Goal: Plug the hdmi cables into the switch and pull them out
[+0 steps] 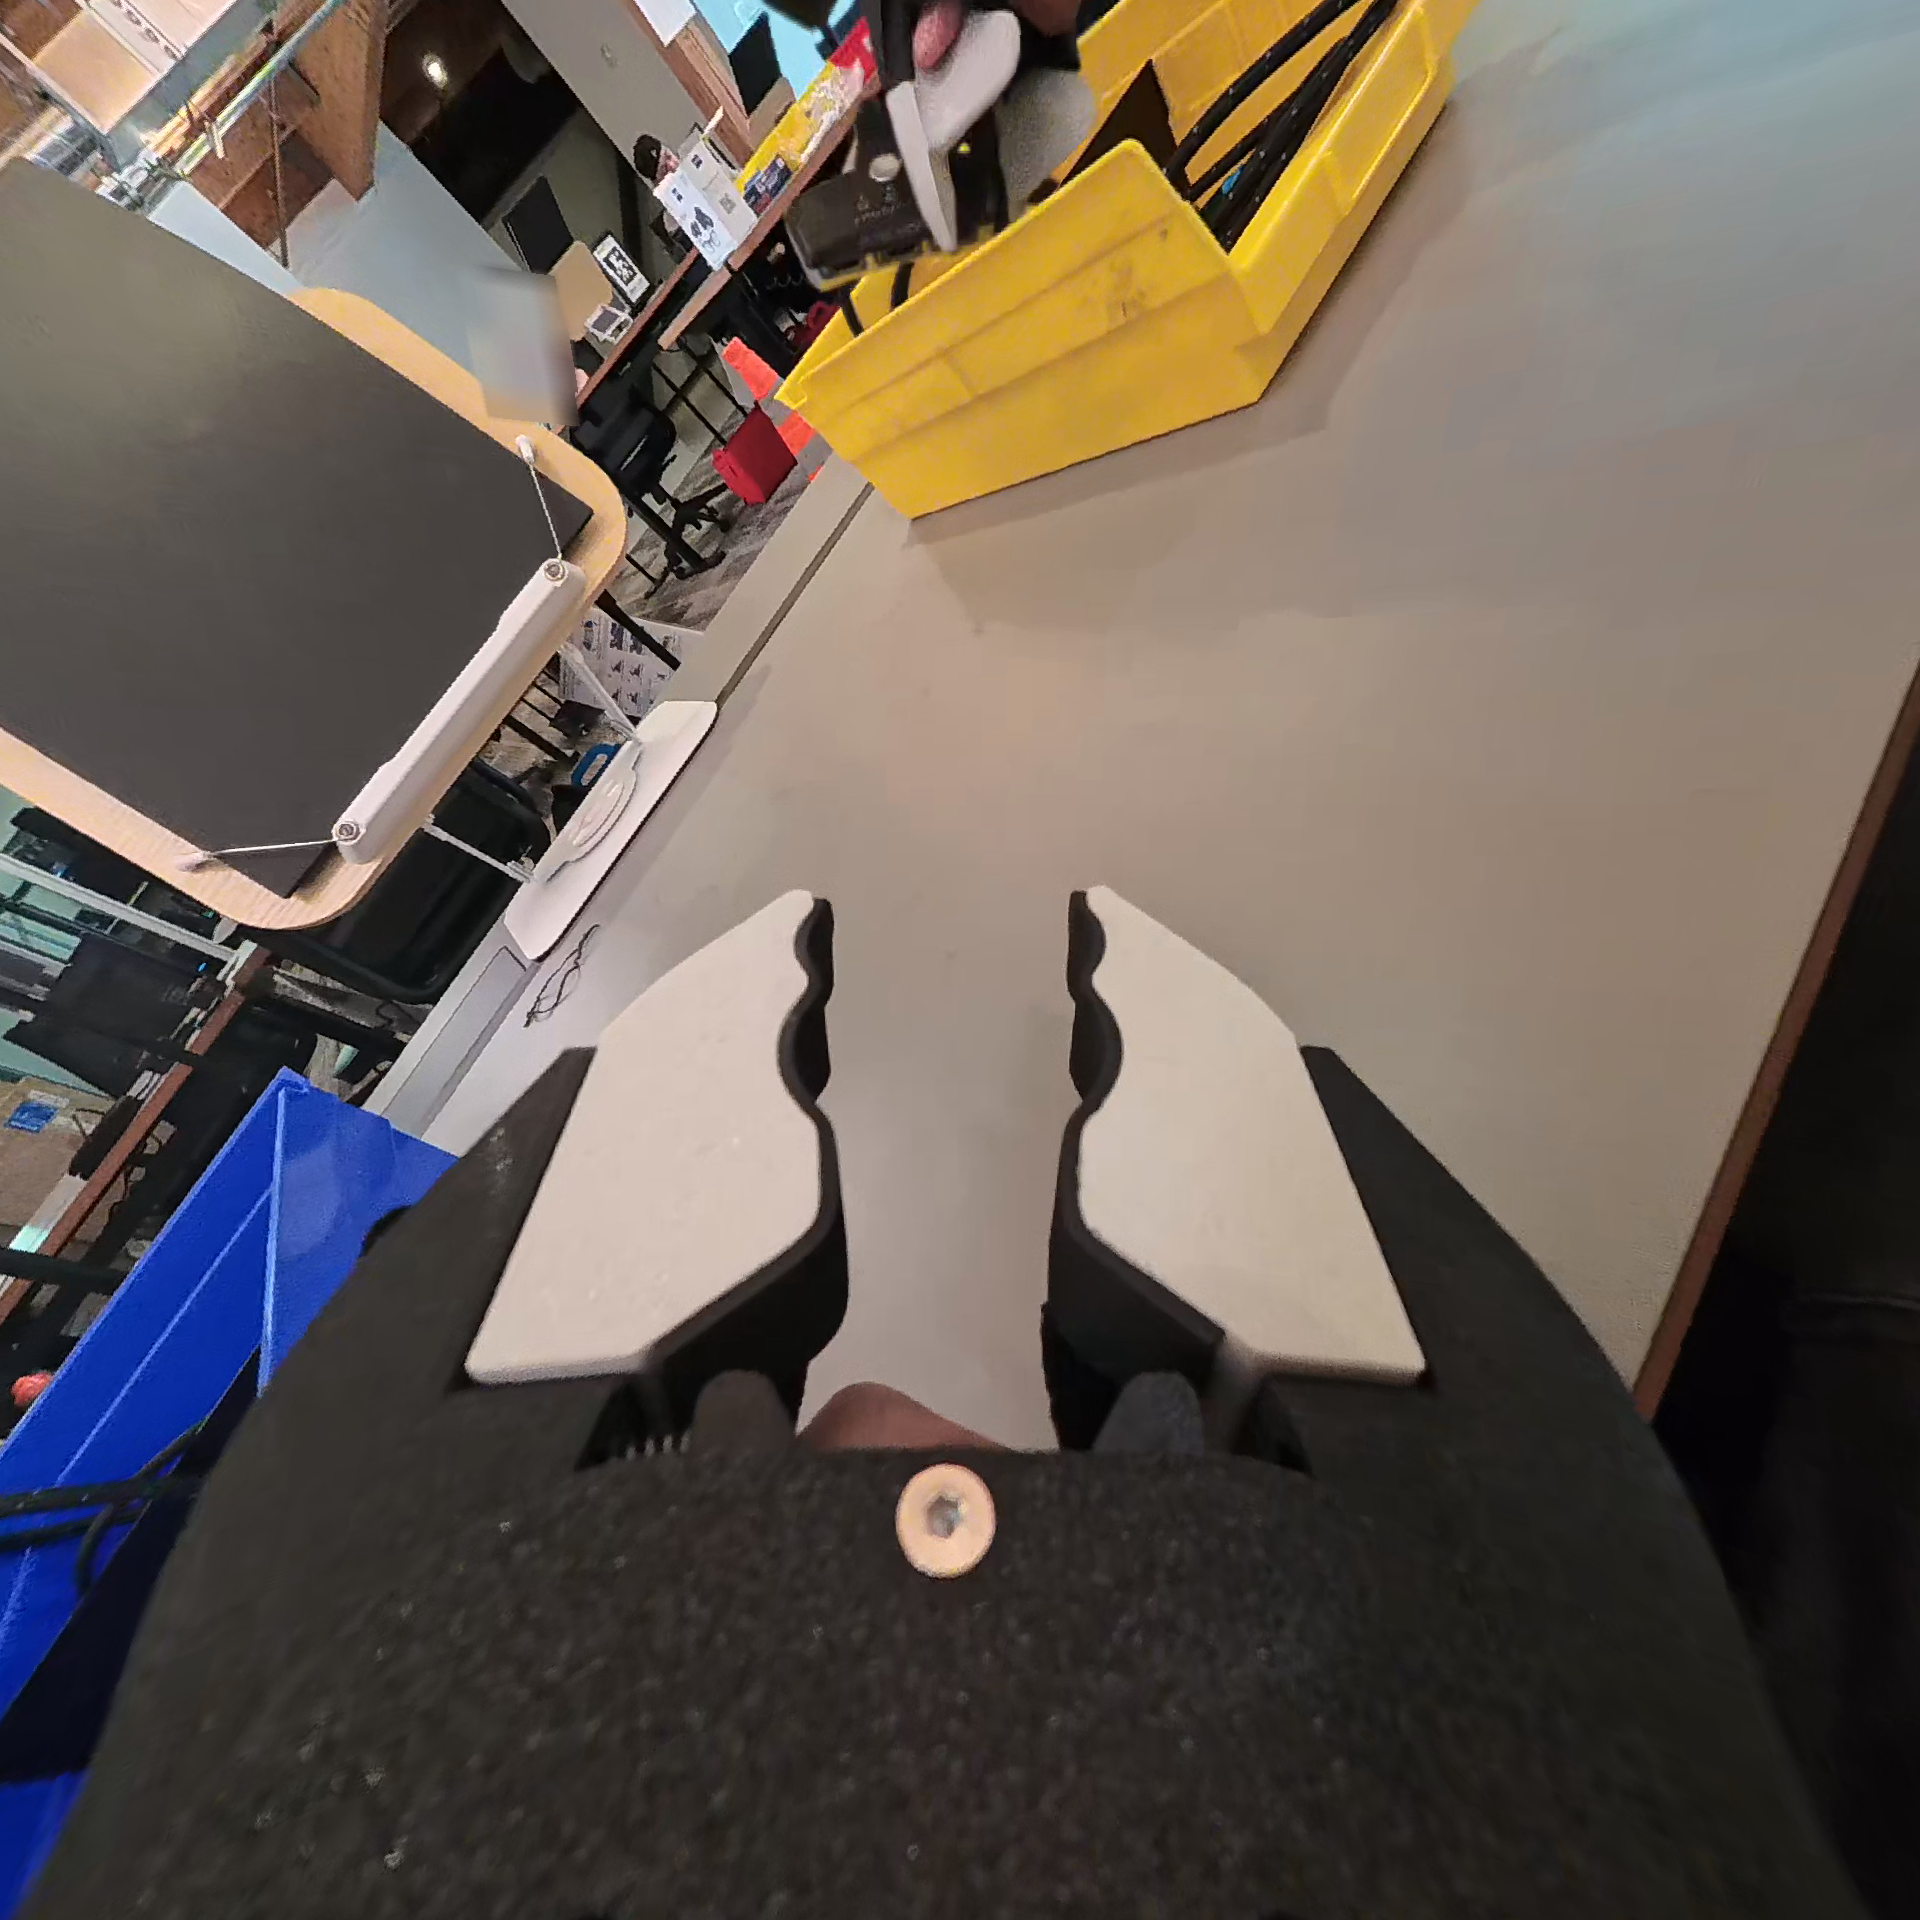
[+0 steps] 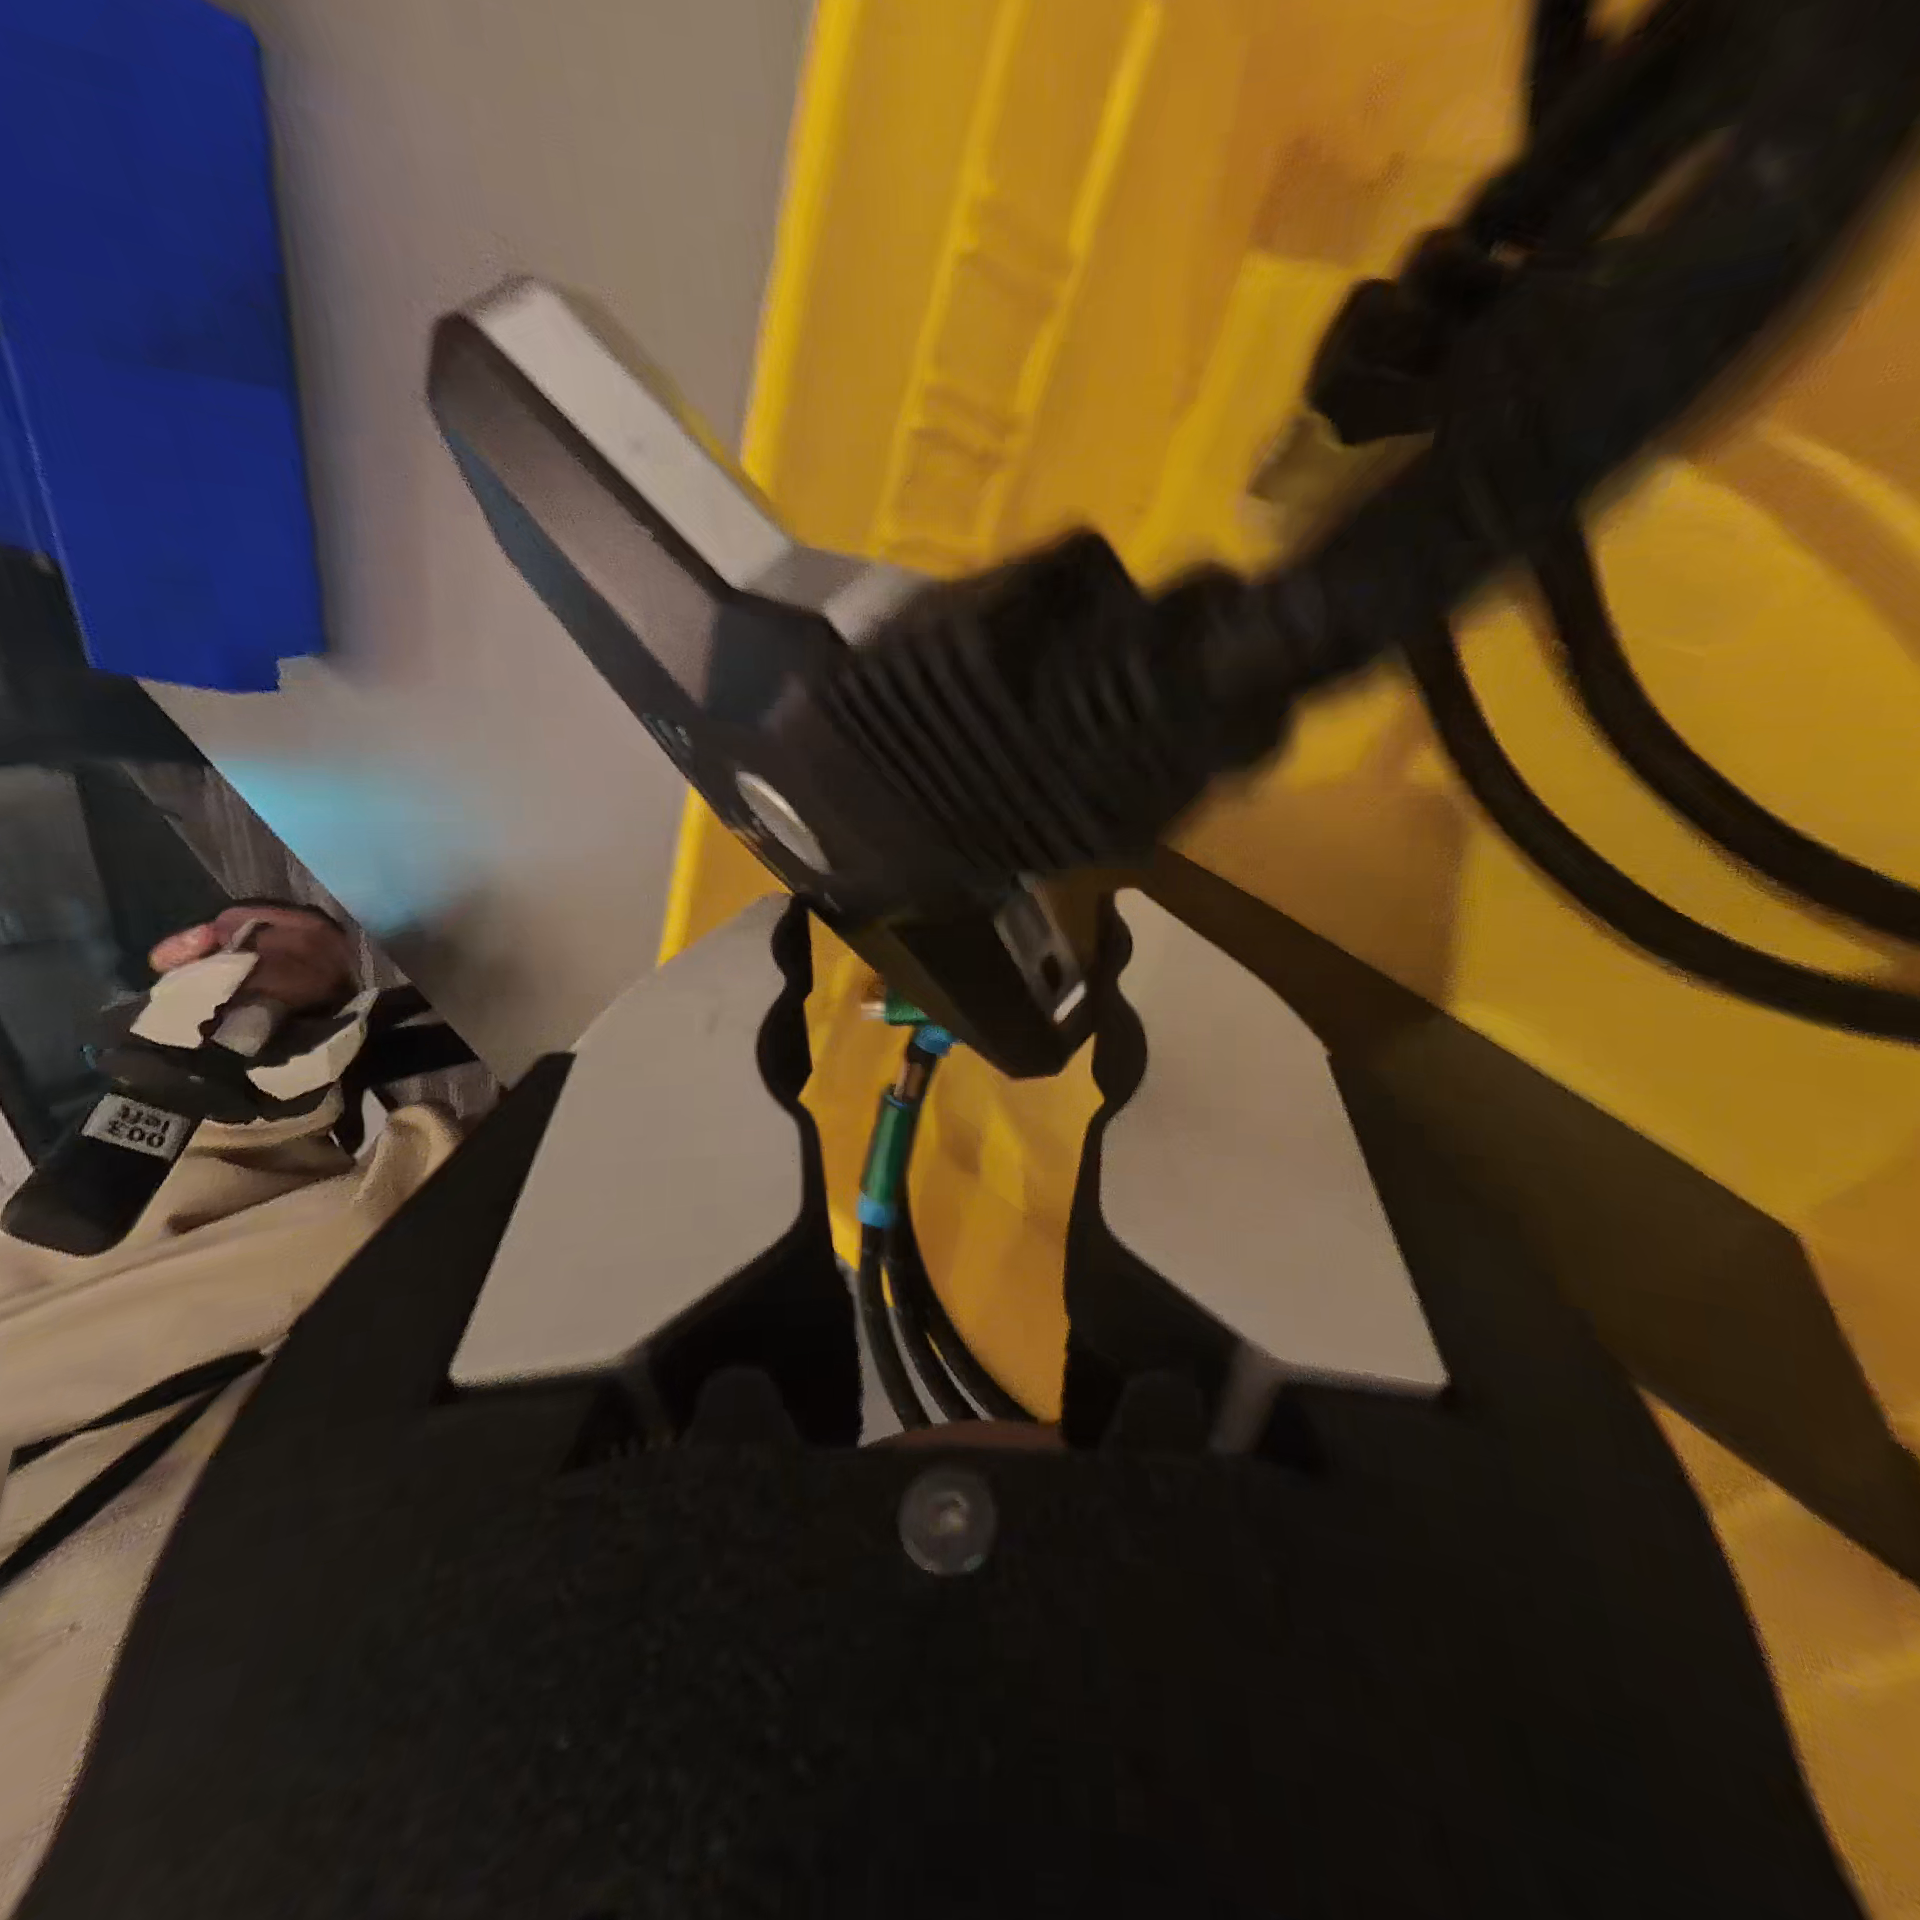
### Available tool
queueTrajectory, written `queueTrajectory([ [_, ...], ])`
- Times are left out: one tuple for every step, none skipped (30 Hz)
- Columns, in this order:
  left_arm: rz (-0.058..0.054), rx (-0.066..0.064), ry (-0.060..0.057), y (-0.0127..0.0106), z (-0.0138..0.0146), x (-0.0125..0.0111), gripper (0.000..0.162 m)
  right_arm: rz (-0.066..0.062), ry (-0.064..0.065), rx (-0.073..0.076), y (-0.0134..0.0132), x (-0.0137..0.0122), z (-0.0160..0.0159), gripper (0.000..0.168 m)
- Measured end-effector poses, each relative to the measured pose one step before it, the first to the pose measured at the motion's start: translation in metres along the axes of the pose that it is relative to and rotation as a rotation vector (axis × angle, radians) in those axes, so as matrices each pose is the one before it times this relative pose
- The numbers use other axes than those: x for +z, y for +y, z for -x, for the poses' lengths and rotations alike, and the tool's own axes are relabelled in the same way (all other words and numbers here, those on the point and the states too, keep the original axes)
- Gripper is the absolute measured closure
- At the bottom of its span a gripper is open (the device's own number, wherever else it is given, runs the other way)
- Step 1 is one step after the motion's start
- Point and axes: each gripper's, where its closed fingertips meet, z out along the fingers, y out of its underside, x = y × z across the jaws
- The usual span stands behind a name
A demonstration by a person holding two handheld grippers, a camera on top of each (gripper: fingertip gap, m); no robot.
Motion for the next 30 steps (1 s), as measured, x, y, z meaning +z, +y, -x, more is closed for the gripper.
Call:
queueTrajectory([
  [0.0014,-0.0014,0.0022,0.00021,-0.00009,0.00093,0.119,0.0006,-0.0149,-0.0217,-0.00226,0.00489,0.00856,0.117],
  [0.0014,-0.0003,0.0034,0.00029,-0.00046,0.00113,0.119,-0.0006,-0.0052,-0.0234,-0.00246,0.00492,0.00754,0.117],
  [0.0026,0.0005,0.0045,0.00048,-0.00087,0.00133,0.119,0.0056,0.0084,-0.0203,-0.00148,0.00464,0.00487,0.116],
  [0.0041,0.0011,0.0048,0.00078,-0.00111,0.0011,0.119,0.004,0.0142,-0.0138,-0.00167,0.00228,0.00267,0.116],
  [0.0037,0.003,0.0034,0.00087,-0.00107,0.0008,0.119,-0.0069,0.0334,-0.0031,-0.00271,-0.00128,-0.00221,0.116],
  [0.0028,0.0052,0.0009,0.00065,-0.00062,0.00034,0.119,-0.0122,0.0488,0.0024,-0.00207,-0.00229,-0.00624,0.112],
  [0.0019,0.0057,-0.0016,0.0004,-0.00011,0.00003,0.119,-0.0001,0.0308,0.0045,0.00079,-0.00263,-0.00554,0.113],
  [0.0004,0.004,-0.001,0.00023,0.00004,-0.00025,0.119,0.0105,0.0131,-0.0041,0.00308,-0.00329,-0.00429,0.115],
  [-0.0001,0.0013,0.0009,0.0001,-0.00017,-0.00031,0.119,0.0023,-0.0001,-0.0079,0.00277,-0.00424,-0.00349,0.121],
  [-0.0001,0.0006,0.0011,0.00028,-0.00022,-0.00032,0.119,-0.0114,-0.006,-0.0005,0.00192,-0.00512,-0.00357,0.122],
  [0.0002,0.002,0.0003,0.00034,-0.00011,-0.00023,0.119,-0.0092,-0.0117,0.0003,0.00224,-0.00612,-0.0028,0.122],
  [0.0007,0.0029,0.0005,0.0004,-0.00031,-0.00008,0.12,-0.0077,0.0005,-0.0053,0.00231,-0.00707,-0.00361,0.122],
  [0.0007,0.0025,0.0005,0.00017,-0.00024,0.00003,0.12,0.0015,0.0499,-0.0217,0.00293,-0.00768,-0.00864,0.122],
  [0.0,0.0021,0.0001,-0.00005,-0.00019,0.00014,0.12,0.0234,0.102,-0.049,0.00434,-0.00813,-0.01391,0.123],
  [-0.0007,0.0017,0.0009,-0.00031,-0.00034,0.0002,0.12,0.0196,0.1072,-0.0743,0.00251,-0.00691,-0.01287,0.123],
  [-0.0013,0.0012,0.0018,-0.0006,-0.00054,0.00034,0.12,0.0106,0.0983,-0.0942,-0.00048,-0.00403,-0.0094,0.123],
  [-0.0019,0.0018,0.0026,-0.00081,-0.00079,0.00063,0.12,0.0135,0.1095,-0.1087,-0.00217,-0.00088,-0.00844,0.123],
  [-0.0016,0.0031,0.0031,-0.00085,-0.00094,0.00077,0.12,0.0398,0.1089,-0.1057,0.00022,0.00113,-0.00781,0.123],
  [-0.0003,0.004,0.0028,-0.00058,-0.00091,0.00095,0.12,0.077,0.0827,-0.0916,0.0031,0.0028,-0.00508,0.123],
  [0.0001,0.0045,0.0014,-0.00058,-0.00071,0.00101,0.12,0.088,0.061,-0.0789,0.00359,0.0039,-0.00308,0.124],
  [-0.0005,0.0046,0.0011,-0.00068,-0.00064,0.00081,0.12,0.0829,0.0437,-0.0664,0.00276,0.00403,-0.00304,0.125],
  [-0.0002,0.0039,0.0015,-0.00058,-0.00062,0.0005,0.12,0.0631,0.0211,-0.0545,0.00114,0.00339,-0.00263,0.127],
  [-0.0002,0.0035,0.0,-0.00045,-0.00027,0.00026,0.12,0.0429,-0.018,-0.0387,-0.00027,0.00309,0.0007,0.13],
  [-0.0011,0.0038,-0.0014,-0.00042,0.00005,0.00019,0.121,0.029,-0.0409,-0.0326,-0.00134,0.00103,0.00205,0.139],
  [-0.0013,0.0035,-0.0008,-0.00018,0.0,0.00002,0.121,0.0211,-0.0416,-0.0429,-0.00155,0.00014,0.00237,0.142],
  [-0.0009,0.0022,0.0003,0.00021,-0.00012,0.00009,0.121,0.0213,-0.0334,-0.0411,-0.00117,0.00027,0.00162,0.145],
  [0.0006,0.0017,0.0013,0.00075,-0.00013,0.00021,0.121,0.0347,-0.0285,-0.0192,0.00027,0.00035,0.00041,0.145],
  [0.0032,0.0019,0.0013,0.00134,0.00002,0.00042,0.121,0.0406,-0.0256,-0.0067,0.00064,0.00038,0.00007,0.145],
  [0.0056,0.0005,-0.0001,0.00175,0.00025,0.00034,0.121,0.0381,-0.0156,-0.0039,0.00051,0.00024,-0.00052,0.144],
  [0.0057,-0.0026,-0.0011,0.00179,0.00063,-0.00004,0.121,0.0219,-0.0063,-0.0039,-0.00026,-0.00024,-0.00082,0.144],
])
